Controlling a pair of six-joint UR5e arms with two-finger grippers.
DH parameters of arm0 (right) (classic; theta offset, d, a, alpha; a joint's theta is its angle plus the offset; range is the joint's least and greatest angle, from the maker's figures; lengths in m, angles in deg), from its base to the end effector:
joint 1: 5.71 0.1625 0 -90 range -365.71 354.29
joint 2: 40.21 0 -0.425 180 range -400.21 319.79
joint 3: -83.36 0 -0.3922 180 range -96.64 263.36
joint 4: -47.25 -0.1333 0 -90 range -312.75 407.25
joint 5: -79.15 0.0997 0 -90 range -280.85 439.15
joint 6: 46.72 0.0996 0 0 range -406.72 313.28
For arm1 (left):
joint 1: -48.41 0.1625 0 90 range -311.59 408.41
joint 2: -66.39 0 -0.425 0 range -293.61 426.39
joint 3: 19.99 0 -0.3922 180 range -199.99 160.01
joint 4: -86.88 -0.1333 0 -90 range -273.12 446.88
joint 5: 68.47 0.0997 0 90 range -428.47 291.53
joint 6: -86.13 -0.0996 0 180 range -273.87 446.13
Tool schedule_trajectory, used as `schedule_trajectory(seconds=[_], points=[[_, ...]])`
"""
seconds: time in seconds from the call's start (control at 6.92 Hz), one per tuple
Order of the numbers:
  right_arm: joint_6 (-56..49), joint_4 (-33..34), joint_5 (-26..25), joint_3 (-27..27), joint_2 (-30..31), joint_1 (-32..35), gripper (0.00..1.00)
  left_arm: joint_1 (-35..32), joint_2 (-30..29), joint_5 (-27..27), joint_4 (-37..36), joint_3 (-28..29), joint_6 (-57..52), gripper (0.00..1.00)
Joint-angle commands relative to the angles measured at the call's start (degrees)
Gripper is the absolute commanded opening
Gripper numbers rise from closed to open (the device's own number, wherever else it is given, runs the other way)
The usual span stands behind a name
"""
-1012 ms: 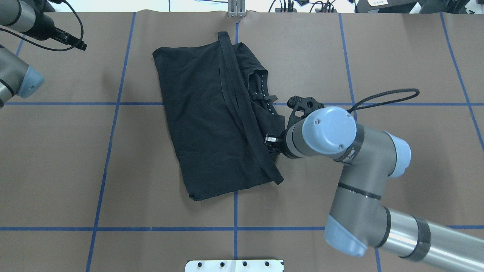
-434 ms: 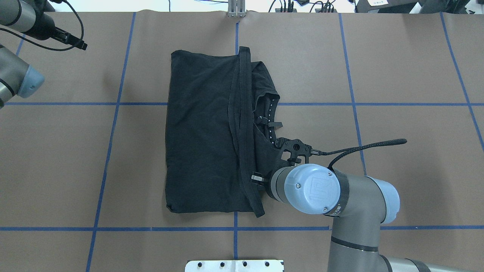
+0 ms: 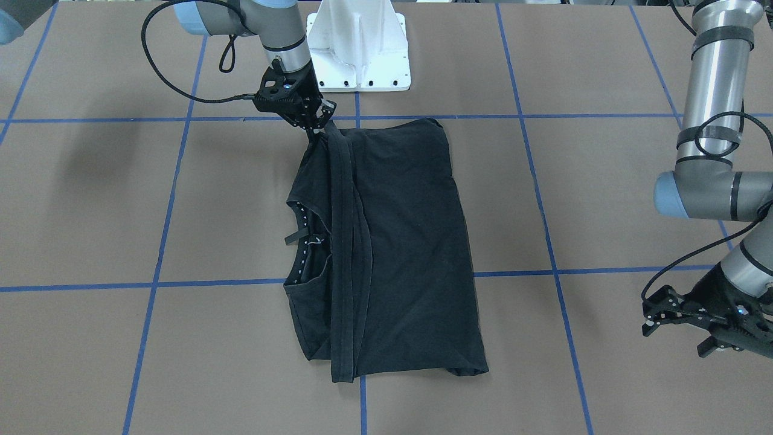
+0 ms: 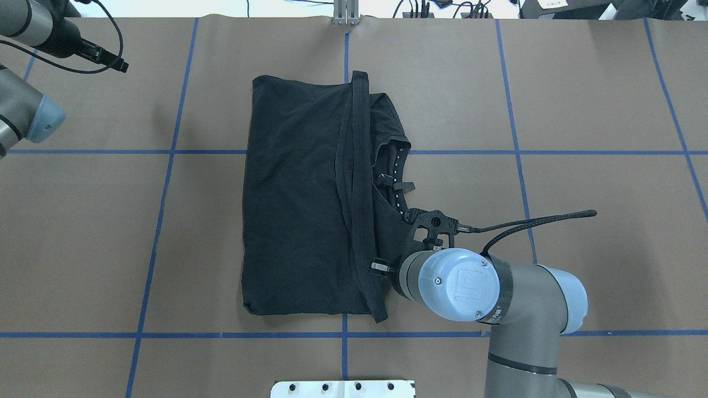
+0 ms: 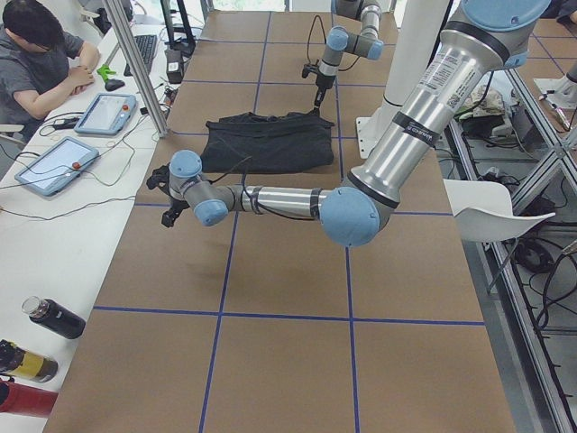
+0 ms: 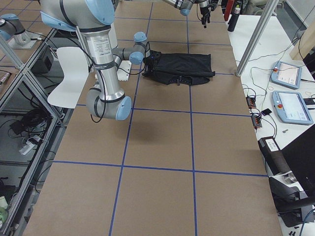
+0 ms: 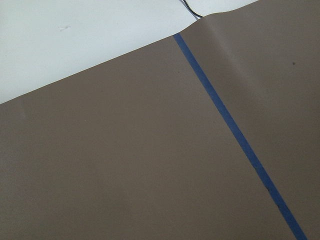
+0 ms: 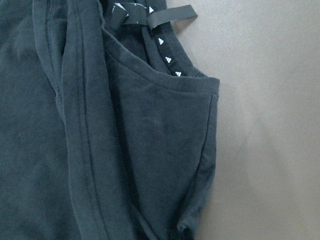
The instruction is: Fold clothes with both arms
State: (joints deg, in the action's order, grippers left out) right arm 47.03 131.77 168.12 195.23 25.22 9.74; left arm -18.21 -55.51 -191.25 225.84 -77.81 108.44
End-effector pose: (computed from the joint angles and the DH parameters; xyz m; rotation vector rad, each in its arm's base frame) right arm -0.5297 -0.2865 0.2477 0.1095 -0.9039 0.3199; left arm 0.2230 -0.7158 0.5056 0.5528 0.8157 0.2600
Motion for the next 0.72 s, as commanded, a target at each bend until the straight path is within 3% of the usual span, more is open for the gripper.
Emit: schedule_trajectory(seconds=[0.0, 0.29, 0.58], points=[[-5.0, 0.0, 0.9, 0.0, -0.2, 3.6, 1.00, 0.0, 0.0, 0.0, 0.0, -0.2, 0.7, 1.00], [-11.8, 0.3, 0.8, -3.0, -4.4, 7.2, 1.00, 0.0, 0.0, 0.0, 0.0, -0.7, 1.8, 1.00], [-14.4, 0.5, 0.7, -17.4, -15.5, 7.6, 1.00, 0.1, 0.0, 0.0, 0.0, -0.8, 2.1, 1.00]])
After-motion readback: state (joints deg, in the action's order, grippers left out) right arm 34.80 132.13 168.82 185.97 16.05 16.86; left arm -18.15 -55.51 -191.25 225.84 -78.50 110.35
